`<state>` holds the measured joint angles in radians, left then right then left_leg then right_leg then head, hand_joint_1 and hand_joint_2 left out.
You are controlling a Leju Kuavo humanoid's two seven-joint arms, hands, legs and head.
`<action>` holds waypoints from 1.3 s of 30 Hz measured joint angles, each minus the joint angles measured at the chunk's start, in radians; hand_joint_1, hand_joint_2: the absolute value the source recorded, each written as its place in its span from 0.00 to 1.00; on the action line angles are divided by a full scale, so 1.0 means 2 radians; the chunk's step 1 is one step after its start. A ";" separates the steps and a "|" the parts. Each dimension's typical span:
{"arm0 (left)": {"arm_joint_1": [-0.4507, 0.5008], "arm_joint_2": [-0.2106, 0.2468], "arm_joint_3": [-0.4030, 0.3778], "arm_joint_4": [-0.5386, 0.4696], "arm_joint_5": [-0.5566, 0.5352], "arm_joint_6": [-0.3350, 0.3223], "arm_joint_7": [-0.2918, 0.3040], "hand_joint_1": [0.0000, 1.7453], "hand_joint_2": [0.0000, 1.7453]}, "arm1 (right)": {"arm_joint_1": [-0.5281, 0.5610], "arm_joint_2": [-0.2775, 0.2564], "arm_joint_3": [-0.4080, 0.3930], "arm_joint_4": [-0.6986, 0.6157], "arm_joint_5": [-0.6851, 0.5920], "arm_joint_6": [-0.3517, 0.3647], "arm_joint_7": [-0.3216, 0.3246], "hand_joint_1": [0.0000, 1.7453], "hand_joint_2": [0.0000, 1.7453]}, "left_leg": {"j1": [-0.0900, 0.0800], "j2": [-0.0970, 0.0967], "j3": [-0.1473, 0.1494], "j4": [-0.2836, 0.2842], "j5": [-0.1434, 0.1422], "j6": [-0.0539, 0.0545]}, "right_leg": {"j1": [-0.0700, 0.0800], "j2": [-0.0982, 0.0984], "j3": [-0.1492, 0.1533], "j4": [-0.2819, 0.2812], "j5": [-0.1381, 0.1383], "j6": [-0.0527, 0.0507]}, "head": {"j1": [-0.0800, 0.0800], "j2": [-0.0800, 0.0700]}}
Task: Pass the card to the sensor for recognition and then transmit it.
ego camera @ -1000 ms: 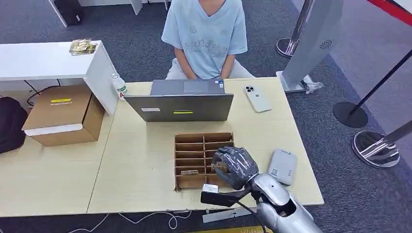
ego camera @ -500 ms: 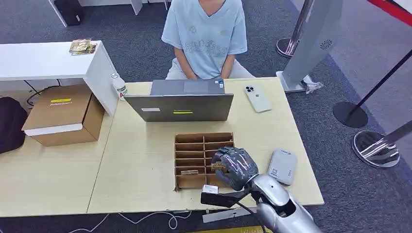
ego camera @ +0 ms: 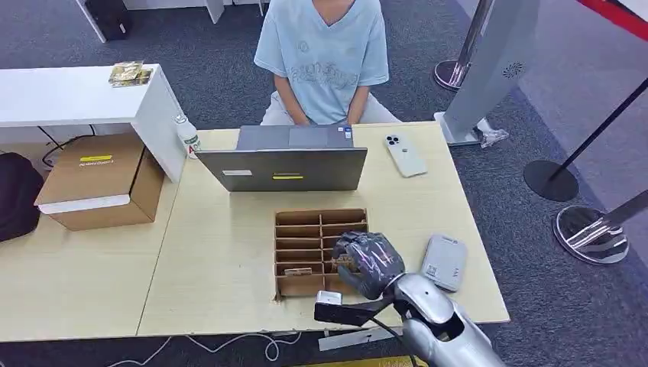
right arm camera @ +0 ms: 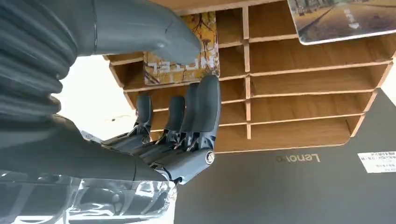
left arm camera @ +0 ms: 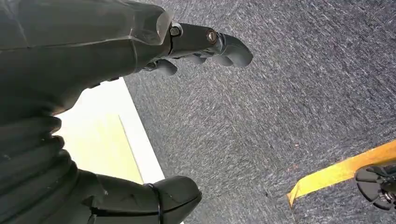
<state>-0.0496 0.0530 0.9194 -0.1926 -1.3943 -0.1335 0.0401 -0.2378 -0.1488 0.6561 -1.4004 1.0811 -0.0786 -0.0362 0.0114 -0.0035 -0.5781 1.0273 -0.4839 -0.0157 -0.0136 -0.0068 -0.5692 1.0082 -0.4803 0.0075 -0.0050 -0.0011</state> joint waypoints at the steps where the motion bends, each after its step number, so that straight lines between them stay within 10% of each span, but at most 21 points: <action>1: 0.000 0.000 0.000 0.000 0.000 0.000 0.000 0.00 1.00 | -0.001 0.000 0.000 0.000 0.000 0.001 0.000 0.59 1.00 | 0.000 0.000 0.000 0.000 0.000 0.000 | 0.000 0.000 0.000 0.000 0.000 0.000 | 0.000 0.000; 19: 0.000 0.000 0.002 0.000 -0.001 0.000 0.000 0.00 1.00 | -0.013 0.000 0.003 0.000 -0.007 0.001 -0.001 0.52 1.00 | 0.000 0.000 0.000 0.000 0.000 0.000 | 0.000 0.000 0.000 0.000 0.000 0.000 | 0.000 0.000; 39: 0.000 0.000 0.002 0.000 -0.006 -0.003 0.001 0.00 1.00 | -0.030 0.010 0.014 0.026 0.002 0.007 -0.001 0.67 1.00 | 0.000 0.000 0.000 0.000 0.000 0.000 | 0.000 0.000 0.000 0.000 0.000 0.000 | 0.000 0.000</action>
<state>-0.0494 0.0526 0.9232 -0.1926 -1.4054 -0.1396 0.0423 -0.2987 -0.1293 0.6851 -1.3478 1.0842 -0.0641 -0.0374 0.0115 -0.0035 -0.5782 1.0273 -0.4838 -0.0157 -0.0135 -0.0070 -0.5692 1.0083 -0.4803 0.0075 -0.0053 -0.0011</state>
